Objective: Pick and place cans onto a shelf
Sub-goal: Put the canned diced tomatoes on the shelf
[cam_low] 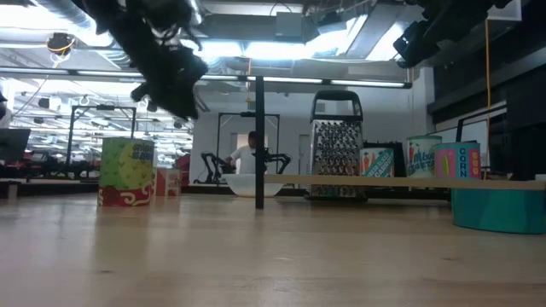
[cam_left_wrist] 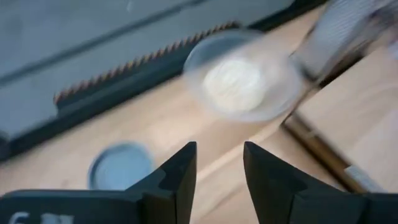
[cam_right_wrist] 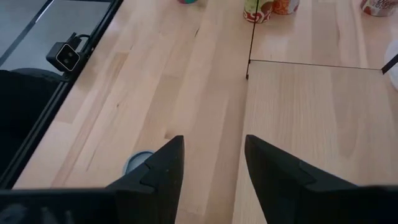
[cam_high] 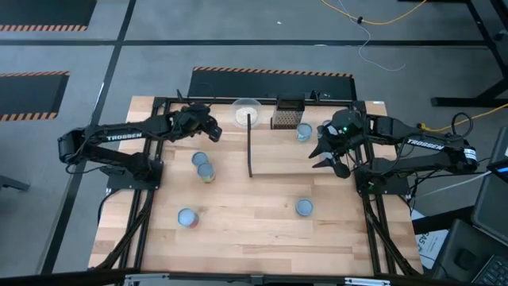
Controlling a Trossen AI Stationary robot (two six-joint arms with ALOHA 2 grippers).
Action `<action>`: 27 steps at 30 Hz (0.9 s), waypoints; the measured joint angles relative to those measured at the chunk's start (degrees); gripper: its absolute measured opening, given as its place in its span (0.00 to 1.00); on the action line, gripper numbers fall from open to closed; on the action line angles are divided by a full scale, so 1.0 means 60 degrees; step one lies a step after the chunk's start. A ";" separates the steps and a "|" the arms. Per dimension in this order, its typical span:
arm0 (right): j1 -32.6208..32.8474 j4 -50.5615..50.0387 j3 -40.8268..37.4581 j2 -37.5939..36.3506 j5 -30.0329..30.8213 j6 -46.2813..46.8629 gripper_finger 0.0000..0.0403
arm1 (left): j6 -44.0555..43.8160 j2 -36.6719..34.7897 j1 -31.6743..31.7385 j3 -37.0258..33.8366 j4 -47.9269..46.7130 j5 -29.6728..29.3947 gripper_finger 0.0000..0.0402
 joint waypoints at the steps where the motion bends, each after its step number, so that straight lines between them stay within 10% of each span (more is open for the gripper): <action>1: 0.0000 -0.0005 0.0000 0.0000 0.0000 0.0000 0.43 | -0.0139 0.0011 0.0181 0.0000 -0.0288 0.0100 0.32; 27: 0.0000 -0.0011 0.0000 0.0000 0.0004 0.0000 0.43 | -0.0472 0.2929 0.1476 -0.0004 0.0188 0.0158 0.32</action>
